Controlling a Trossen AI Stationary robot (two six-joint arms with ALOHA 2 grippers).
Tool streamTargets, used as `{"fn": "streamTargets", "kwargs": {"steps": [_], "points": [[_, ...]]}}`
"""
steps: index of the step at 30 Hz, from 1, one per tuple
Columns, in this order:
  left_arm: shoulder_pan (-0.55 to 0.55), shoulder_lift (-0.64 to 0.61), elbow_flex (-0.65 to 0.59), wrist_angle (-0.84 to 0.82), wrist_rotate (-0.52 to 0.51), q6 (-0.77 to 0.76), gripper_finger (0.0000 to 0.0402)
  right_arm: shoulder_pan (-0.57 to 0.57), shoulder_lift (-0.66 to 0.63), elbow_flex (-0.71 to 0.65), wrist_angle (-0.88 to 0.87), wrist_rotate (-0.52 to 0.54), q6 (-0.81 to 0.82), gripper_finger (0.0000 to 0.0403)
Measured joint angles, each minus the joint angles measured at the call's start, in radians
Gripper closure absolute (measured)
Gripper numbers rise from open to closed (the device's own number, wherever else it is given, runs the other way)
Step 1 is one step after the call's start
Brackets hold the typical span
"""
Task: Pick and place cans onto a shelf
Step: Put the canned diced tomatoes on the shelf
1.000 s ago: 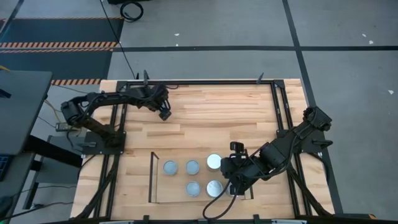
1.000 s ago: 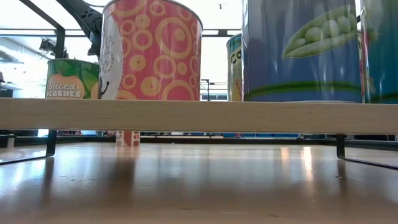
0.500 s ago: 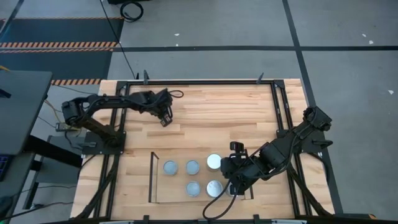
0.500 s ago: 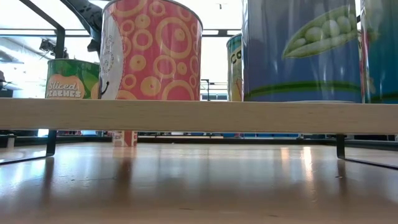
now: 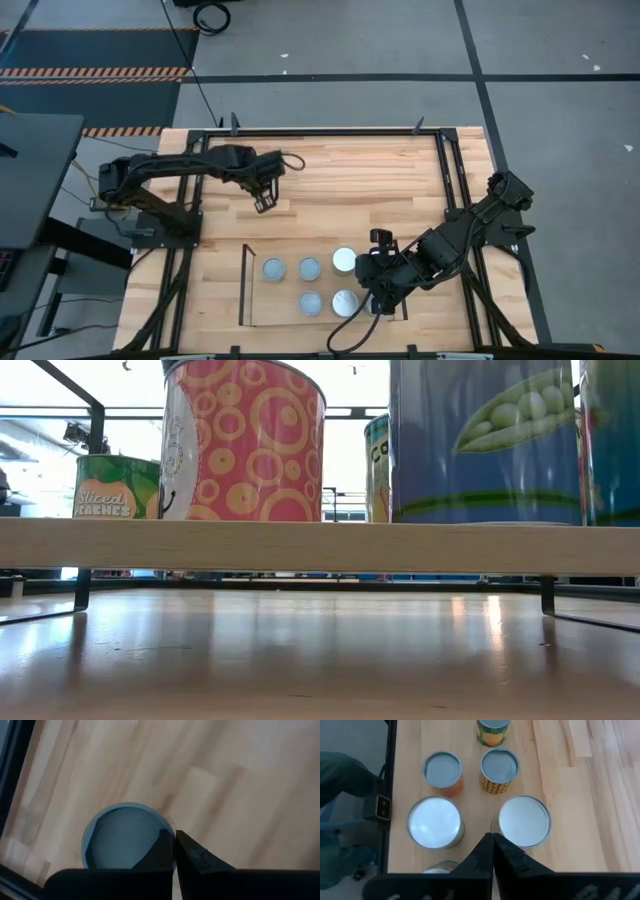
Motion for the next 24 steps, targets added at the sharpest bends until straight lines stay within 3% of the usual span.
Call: {"fn": "streamTargets", "kwargs": {"steps": [6, 12, 19, 24], "points": [[-0.233, 0.000, 0.172, -0.077, -0.007, -0.217, 0.0395, 0.000, -0.001, 0.000, -0.063, 0.004, -0.009, 0.0391], [-0.445, 0.008, 0.251, -0.107, -0.018, -0.430, 0.0396, 0.000, -0.002, 0.000, -0.076, 0.006, -0.018, 0.0392], [-0.642, 0.051, 0.348, -0.103, -0.019, -0.544, 0.0397, 0.001, -0.003, 0.000, -0.079, 0.009, -0.053, 0.0393], [-0.729, 0.149, 0.441, -0.125, -0.014, -0.550, 0.0398, 0.001, -0.003, 0.000, -0.079, 0.009, -0.054, 0.0393]]}}
